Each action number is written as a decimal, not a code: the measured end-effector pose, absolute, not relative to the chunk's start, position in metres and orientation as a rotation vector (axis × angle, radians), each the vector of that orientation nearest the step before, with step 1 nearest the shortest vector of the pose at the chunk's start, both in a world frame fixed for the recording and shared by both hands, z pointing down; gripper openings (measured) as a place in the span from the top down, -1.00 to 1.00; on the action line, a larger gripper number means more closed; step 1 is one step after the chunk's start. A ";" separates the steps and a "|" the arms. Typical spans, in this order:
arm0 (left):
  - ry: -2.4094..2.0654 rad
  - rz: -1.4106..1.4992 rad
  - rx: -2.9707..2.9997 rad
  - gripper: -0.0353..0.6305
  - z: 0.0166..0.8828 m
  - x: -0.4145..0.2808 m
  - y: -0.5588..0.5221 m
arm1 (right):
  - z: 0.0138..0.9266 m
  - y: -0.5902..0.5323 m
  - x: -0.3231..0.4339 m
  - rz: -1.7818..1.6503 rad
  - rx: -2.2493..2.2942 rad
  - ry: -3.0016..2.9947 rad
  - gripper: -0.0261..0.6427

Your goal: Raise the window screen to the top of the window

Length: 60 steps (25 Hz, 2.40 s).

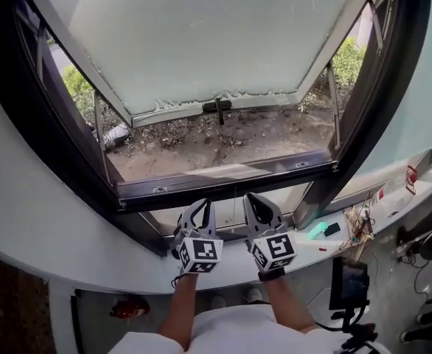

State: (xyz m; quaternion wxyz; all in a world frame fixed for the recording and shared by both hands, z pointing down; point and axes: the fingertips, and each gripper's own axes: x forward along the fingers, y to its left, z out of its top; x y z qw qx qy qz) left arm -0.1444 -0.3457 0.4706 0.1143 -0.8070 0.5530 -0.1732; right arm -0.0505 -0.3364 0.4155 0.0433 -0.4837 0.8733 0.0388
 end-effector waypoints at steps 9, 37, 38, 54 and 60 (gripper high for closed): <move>1.401 -1.000 -2.192 0.53 0.514 -0.111 -0.381 | 0.434 -0.351 -0.025 0.019 -1.474 2.702 0.92; 1.154 -1.385 -1.679 0.45 0.555 -0.120 -0.397 | 0.583 -0.365 0.001 -0.285 -1.522 2.896 0.91; 1.150 -1.383 -1.671 0.45 0.555 -0.120 -0.398 | 0.594 -0.368 -0.001 -0.316 -1.509 2.923 0.91; 1.185 -1.359 -1.672 0.45 0.557 -0.119 -0.404 | 0.765 -0.378 -0.044 -0.475 -1.364 3.294 0.67; 1.151 -1.387 -1.617 0.45 0.560 -0.119 -0.404 | 0.819 -0.397 -0.062 -0.416 -1.301 3.427 0.67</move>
